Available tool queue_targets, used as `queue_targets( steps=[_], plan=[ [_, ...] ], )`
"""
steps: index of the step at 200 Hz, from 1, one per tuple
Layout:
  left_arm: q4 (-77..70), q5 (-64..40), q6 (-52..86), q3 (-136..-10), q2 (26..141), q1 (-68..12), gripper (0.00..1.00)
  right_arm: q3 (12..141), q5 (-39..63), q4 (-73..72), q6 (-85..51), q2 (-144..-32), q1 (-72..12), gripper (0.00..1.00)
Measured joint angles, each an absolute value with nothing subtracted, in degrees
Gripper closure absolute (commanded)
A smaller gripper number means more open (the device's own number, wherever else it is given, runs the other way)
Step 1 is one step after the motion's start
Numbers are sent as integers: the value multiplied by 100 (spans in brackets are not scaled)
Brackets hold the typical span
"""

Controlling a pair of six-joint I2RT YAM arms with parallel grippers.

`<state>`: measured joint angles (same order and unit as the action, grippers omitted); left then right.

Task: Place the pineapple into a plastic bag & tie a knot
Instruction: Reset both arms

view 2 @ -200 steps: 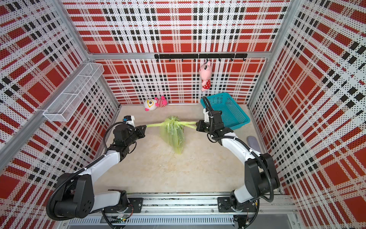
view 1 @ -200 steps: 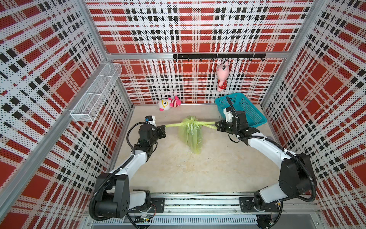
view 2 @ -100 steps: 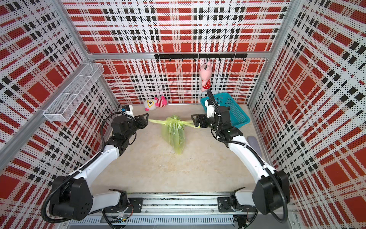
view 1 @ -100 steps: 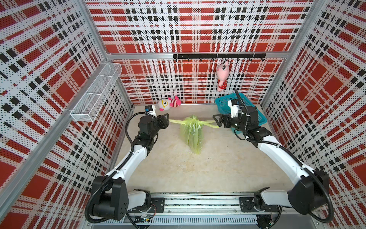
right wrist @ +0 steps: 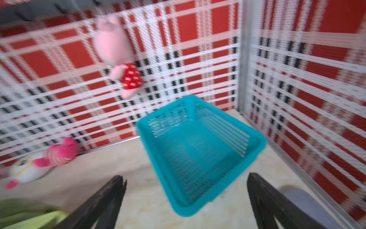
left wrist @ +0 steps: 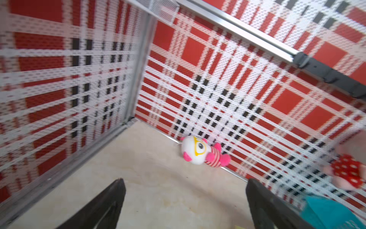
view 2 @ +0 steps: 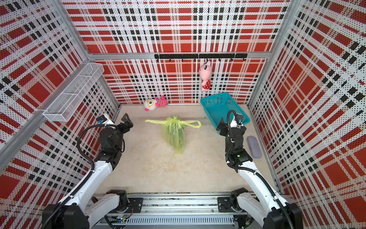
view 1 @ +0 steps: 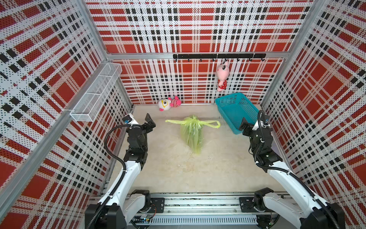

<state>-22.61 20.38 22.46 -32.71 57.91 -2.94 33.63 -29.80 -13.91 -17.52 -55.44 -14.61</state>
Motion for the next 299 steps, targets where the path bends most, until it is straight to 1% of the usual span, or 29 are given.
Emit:
queue_targets(
  steps=[19, 34, 62, 89, 115, 156, 206, 221, 248, 278, 299],
  plan=[
    [-2650, 2576, 2241, -2576, 5881, -259, 2, 2659, -3435, -1874, -1625, -5607, -1229, 0],
    [-2921, 2899, 2231, -2196, 6053, -239, 2, 2340, -3520, -2156, -1522, -5778, -1052, 0],
    [-3651, 3284, 1935, -1721, 6420, -202, 2, 1986, -3304, -2759, -1374, -6267, -779, 0],
    [-4637, 3354, 1566, -1295, 6740, -137, 2, 1673, -2963, -3597, -1142, -6890, -698, 0],
    [-5531, 3094, 1334, -1017, 7155, 93, 2, 1516, -2399, -4466, -834, -7454, -694, 0],
    [-7098, 2158, 1146, -567, 7846, 373, 2, 1354, -1673, -5806, -427, -8125, -600, 0],
    [-8646, 1162, 880, -464, 8943, 410, 2, 1076, -1184, -7166, -318, -8952, -443, 0],
    [-8746, 1017, 843, -443, 9083, 410, 2, 1079, -1186, -7190, -322, -9015, -443, 0],
    [-8733, 961, 742, -548, 9080, 353, 2, 1313, -1601, -7011, -467, -9019, -434, 0],
    [-8409, 1188, 565, -1020, 9076, 110, 2, 1487, -1837, -6914, -541, -9021, -429, 0],
    [-8324, 1328, 469, -1100, 9076, -16, 2, 1485, -1907, -6882, -541, -9021, -432, 0]
  ],
)
